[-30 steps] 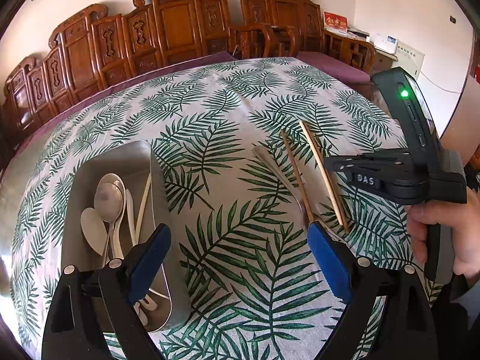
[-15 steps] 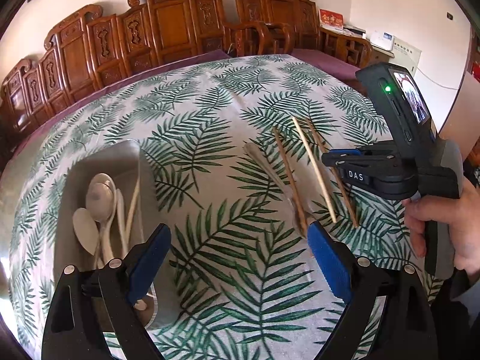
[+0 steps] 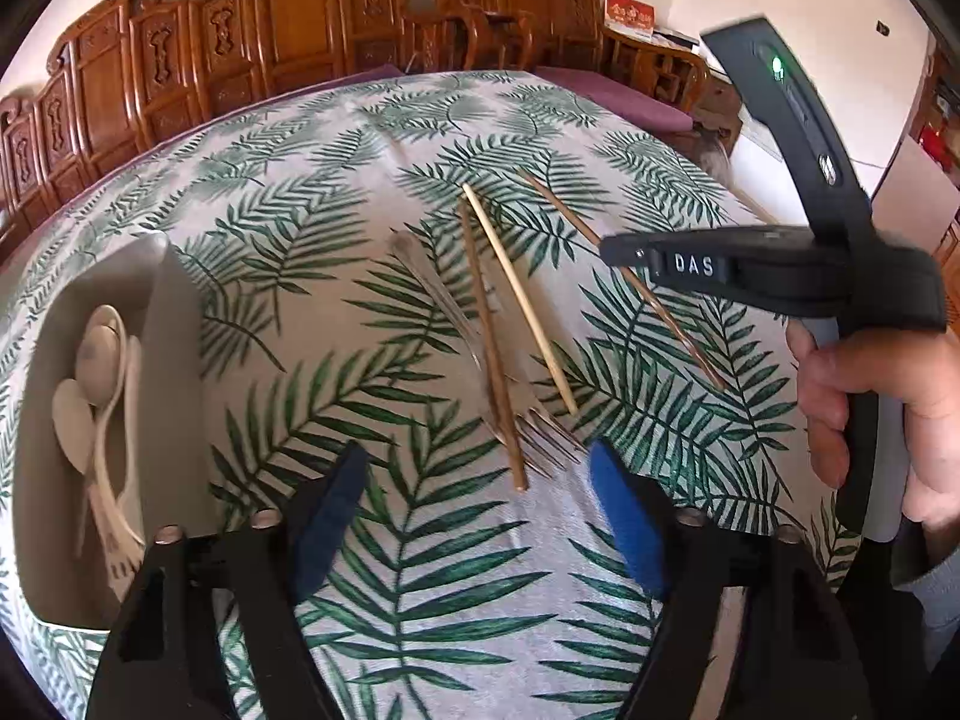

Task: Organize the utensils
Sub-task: 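Close the left tool on another bamboo chopstick while the right tool holds its chopstick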

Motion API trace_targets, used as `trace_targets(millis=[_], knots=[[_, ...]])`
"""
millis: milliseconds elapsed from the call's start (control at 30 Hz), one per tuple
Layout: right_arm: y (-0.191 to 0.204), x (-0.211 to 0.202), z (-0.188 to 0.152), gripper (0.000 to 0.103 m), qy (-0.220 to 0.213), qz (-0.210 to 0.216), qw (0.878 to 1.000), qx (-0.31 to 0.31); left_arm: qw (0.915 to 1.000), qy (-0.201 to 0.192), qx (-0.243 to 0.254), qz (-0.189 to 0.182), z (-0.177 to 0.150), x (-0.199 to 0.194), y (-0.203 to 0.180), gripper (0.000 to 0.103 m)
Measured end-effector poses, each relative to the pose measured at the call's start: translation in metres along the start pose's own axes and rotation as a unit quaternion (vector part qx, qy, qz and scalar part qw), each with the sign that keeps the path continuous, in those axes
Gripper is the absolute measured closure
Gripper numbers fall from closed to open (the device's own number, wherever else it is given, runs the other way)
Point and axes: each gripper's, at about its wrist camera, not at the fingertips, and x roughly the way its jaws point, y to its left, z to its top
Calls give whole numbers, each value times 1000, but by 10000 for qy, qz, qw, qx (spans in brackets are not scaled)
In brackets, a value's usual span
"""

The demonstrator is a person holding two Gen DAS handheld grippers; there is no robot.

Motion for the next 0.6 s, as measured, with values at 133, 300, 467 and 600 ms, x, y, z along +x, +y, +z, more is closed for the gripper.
trace_targets(millis=[133, 300, 467, 600], knots=[[4, -1, -1, 97, -23, 7, 10000, -66, 9999, 3, -27, -147, -2, 3, -3, 51], [6, -1, -2, 97, -24, 57, 10000, -64, 9992, 24, -187, -349, -1, 4, 0, 57], [9, 0, -3, 97, -24, 90, 9999, -81, 9979, 38, -419, -496, 3, 7, 7, 71], [9, 1, -4, 97, -9, 97, 9999, -80, 9967, 132, -526, -608, 5, 14, 9, 77]])
